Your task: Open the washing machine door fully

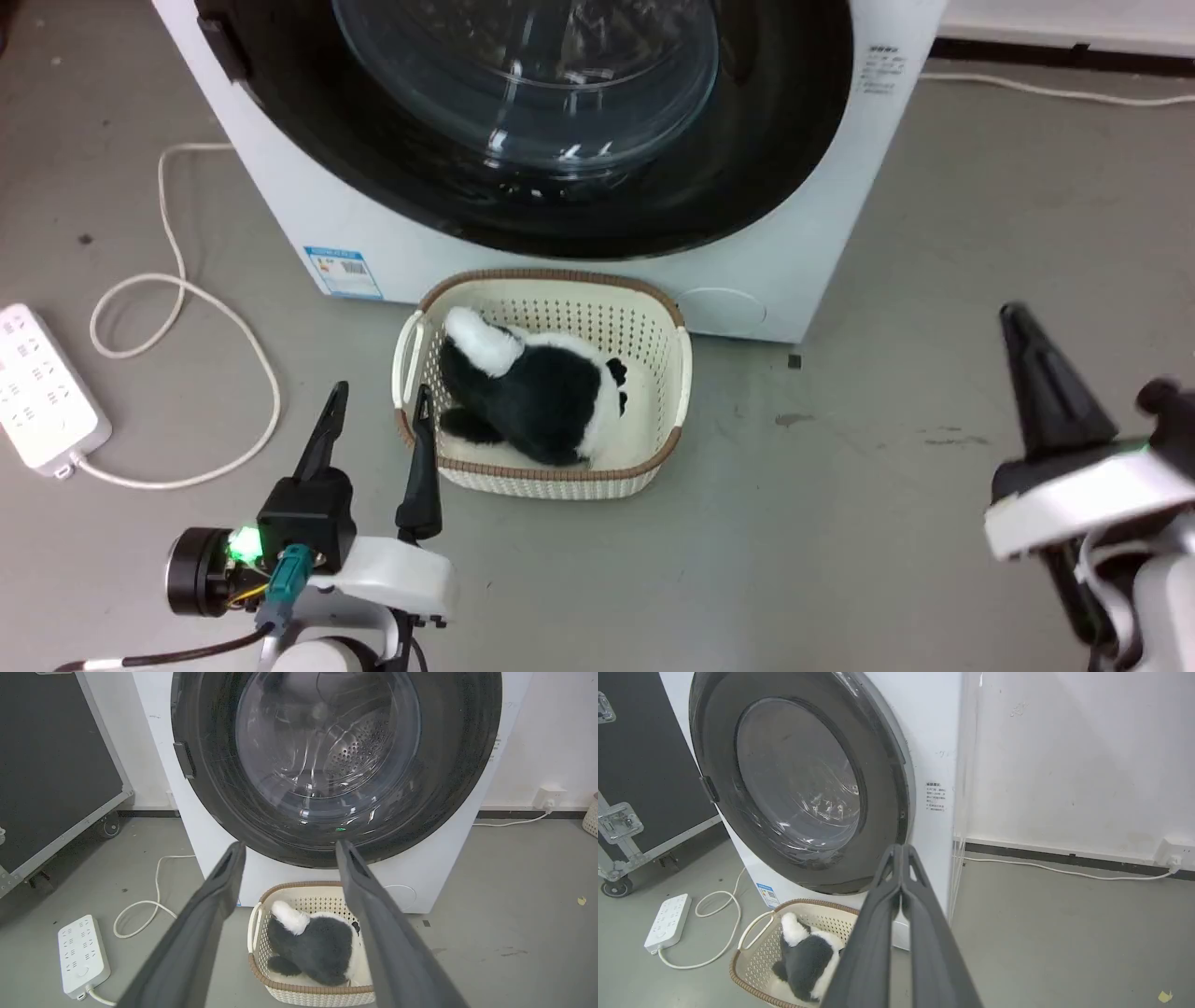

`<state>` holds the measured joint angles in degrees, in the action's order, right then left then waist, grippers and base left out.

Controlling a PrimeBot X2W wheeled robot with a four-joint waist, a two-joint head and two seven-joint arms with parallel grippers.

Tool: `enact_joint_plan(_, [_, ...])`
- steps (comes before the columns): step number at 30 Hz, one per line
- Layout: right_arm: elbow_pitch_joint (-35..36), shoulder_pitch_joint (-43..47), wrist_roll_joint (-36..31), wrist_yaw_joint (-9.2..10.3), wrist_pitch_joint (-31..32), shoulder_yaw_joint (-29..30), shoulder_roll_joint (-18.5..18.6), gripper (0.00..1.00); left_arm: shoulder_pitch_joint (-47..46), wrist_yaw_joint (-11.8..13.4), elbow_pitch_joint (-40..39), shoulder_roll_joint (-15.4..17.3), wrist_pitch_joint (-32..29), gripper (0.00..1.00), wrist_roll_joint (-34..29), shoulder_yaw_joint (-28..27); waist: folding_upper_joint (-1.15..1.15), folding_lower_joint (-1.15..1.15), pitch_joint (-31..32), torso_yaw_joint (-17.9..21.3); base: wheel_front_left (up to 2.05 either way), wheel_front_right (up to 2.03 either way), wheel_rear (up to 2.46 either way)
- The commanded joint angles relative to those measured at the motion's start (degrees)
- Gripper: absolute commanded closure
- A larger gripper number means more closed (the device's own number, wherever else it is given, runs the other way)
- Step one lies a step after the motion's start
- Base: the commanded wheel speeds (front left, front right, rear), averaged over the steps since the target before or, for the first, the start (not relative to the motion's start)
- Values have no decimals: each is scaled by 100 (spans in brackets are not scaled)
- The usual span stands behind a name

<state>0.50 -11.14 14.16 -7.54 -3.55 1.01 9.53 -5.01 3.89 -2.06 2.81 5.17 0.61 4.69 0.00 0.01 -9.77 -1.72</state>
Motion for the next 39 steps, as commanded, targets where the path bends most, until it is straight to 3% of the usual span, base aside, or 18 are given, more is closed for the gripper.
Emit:
enact_joint_plan(1, [-55, -250, 230, 2, 65, 44, 91, 100, -120, 43, -41, 21, 65, 0, -31, 31, 0, -1, -93, -46, 0, 0, 0])
enact_joint_plan(16, [-901, -1712, 1803, 3, 1016, 570, 59, 100, -381, 226, -139, 17, 256, 0, 11, 258, 0, -1, -615, -316, 0, 0, 0])
enact_joint_plan(39, [-3807, -4920, 3300, 4, 3182, 1985, 454, 100, -769, 510, -390, 12, 556, 0, 30, 591, 0, -1, -1364, -859, 0, 0, 0])
